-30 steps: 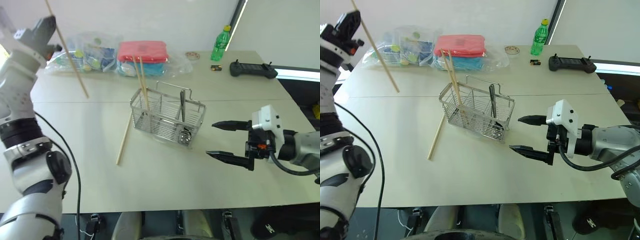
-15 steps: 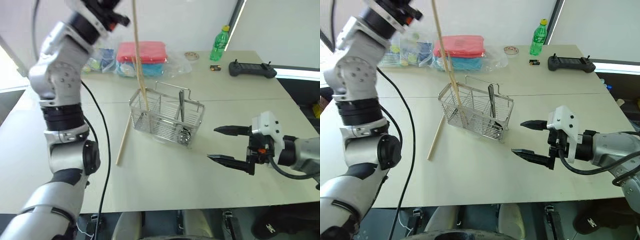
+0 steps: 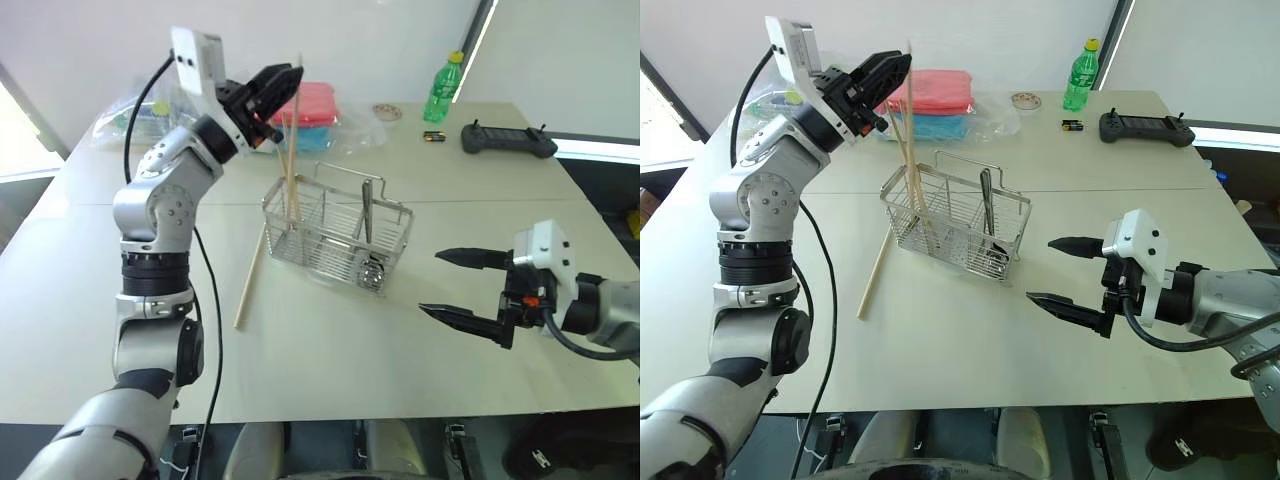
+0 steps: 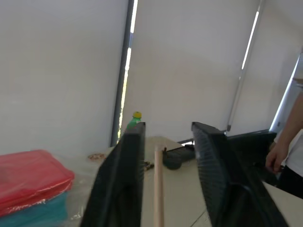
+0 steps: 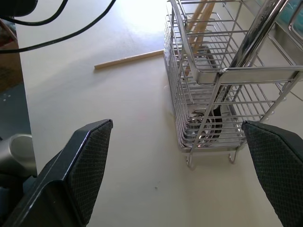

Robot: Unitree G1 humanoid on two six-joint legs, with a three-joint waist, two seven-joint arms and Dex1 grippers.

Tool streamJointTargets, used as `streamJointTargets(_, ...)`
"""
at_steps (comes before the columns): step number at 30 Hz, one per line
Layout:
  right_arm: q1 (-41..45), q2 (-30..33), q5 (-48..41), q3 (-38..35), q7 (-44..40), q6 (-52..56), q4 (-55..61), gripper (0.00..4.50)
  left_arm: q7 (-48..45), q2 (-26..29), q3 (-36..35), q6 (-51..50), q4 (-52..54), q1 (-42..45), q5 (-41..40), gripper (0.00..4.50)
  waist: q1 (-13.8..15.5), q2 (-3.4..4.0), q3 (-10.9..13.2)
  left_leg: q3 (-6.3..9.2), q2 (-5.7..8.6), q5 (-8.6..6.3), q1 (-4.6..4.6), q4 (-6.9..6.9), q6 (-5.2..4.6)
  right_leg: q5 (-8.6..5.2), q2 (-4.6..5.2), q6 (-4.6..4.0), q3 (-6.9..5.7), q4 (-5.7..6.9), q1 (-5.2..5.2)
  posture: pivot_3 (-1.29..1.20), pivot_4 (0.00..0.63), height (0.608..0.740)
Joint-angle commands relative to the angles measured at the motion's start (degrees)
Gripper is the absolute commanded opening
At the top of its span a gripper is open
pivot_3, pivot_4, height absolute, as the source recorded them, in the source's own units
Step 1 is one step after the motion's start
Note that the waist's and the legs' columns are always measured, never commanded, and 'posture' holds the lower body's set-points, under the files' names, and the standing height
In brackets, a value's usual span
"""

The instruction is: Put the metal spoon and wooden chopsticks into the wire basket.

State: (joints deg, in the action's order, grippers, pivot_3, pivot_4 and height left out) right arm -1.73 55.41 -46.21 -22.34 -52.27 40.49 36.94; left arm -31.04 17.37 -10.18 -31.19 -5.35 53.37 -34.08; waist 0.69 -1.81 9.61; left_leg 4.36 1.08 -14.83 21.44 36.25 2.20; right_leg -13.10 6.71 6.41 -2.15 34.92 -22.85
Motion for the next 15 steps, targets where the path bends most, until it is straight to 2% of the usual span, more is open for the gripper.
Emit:
streamJointTargets(1,0.5,-0.2,0.0,-0.3,0.0,-1.4,1.1,4.48,0.1,1.0,-0.3,-2.0,4.1,0.4,-1.5,3.65,0.0,0.00,0.0,0.00,0.00,0.00,-0.01,-0.01,0.00,0.00,0.00,0.00,0.00,0.00,0.00,0.00,0.150,0.692)
streamJointTargets(2,0.6,-0.3,0.1,-0.1,0.1,-1.4,1.1,4.48,0.0,1.6,-0.4,-3.4,4.8,0.6,-2.2,4.11,0.0,0.00,0.0,0.01,0.00,0.00,0.00,-0.01,0.00,0.00,-0.01,0.00,0.00,0.01,0.00,0.00,0.150,0.692)
streamJointTargets(7,0.8,-0.5,0.1,0.6,0.3,-1.4,1.1,4.48,2.2,5.6,-4.1,-10.6,6.9,4.8,-6.5,4.11,0.1,-0.02,0.0,0.02,0.00,0.00,0.01,0.01,0.00,0.00,-0.01,0.00,-0.01,0.01,0.00,0.00,0.150,0.692)
streamJointTargets(10,0.7,-0.7,0.3,0.9,0.4,-1.5,1.0,4.48,4.8,10.1,-7.7,-16.0,3.6,9.4,-8.7,4.11,0.0,-0.07,0.1,0.05,0.00,0.00,0.02,0.01,0.00,-0.01,-0.01,0.01,-0.03,0.01,-0.01,0.00,0.150,0.692)
streamJointTargets(13,0.1,-1.0,0.6,1.1,0.5,-1.9,1.2,4.48,3.9,17.4,-9.1,-21.6,-2.3,12.3,-8.4,4.11,-0.2,0.00,0.1,0.05,0.00,0.00,-0.02,-0.05,-0.01,-0.16,-0.02,0.26,-0.04,0.01,-0.01,0.00,0.150,0.692)
streamJointTargets(15,-0.2,-1.2,0.6,1.4,0.8,-2.0,1.5,4.48,2.0,22.9,-6.6,-23.8,-6.3,11.9,-5.3,4.11,-0.4,0.09,0.0,0.05,0.00,-0.01,-0.07,-0.11,-0.01,-0.20,-0.02,0.30,-0.04,0.06,-0.01,0.00,0.150,0.692)
